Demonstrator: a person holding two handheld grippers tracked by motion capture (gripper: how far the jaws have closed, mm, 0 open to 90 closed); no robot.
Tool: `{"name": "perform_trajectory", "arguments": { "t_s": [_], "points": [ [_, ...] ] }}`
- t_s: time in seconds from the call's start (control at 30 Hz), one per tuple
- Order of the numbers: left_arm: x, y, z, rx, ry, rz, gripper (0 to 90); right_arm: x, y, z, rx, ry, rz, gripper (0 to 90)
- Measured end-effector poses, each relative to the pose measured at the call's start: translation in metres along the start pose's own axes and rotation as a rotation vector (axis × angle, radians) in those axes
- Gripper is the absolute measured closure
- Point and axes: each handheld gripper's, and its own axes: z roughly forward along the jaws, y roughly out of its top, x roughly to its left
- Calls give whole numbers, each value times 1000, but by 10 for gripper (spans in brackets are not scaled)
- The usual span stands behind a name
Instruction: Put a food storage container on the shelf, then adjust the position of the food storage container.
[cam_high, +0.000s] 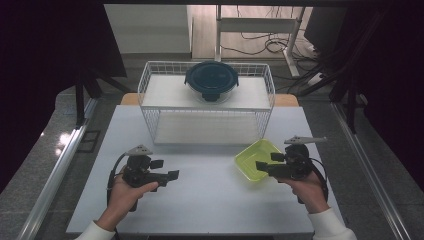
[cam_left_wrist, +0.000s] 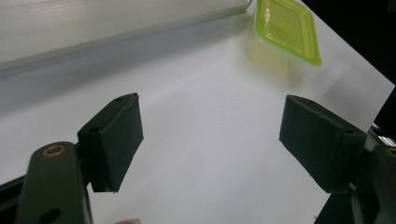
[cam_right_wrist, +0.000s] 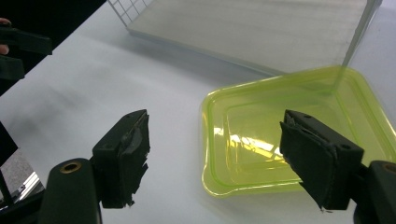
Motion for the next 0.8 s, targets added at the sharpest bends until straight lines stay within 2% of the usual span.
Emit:
{"name": "perform_trajectory", "arguments": {
  "t_s": [0.17,0.33,0.67,0.8],
  "points": [
    [0,-2,5,18,4,8,210,-2,-1,6,22,-25,-9,243],
    [1,-4,5,20,10,10,207,-7,3,5,10,-43,-2,248],
    [9,-6,8,30,5,-6,207,-23,9,7,17,-54,15,313],
    [12,-8,9,41,16,-7,208,-30,12,9,25,-62,23,347]
  ]
}}
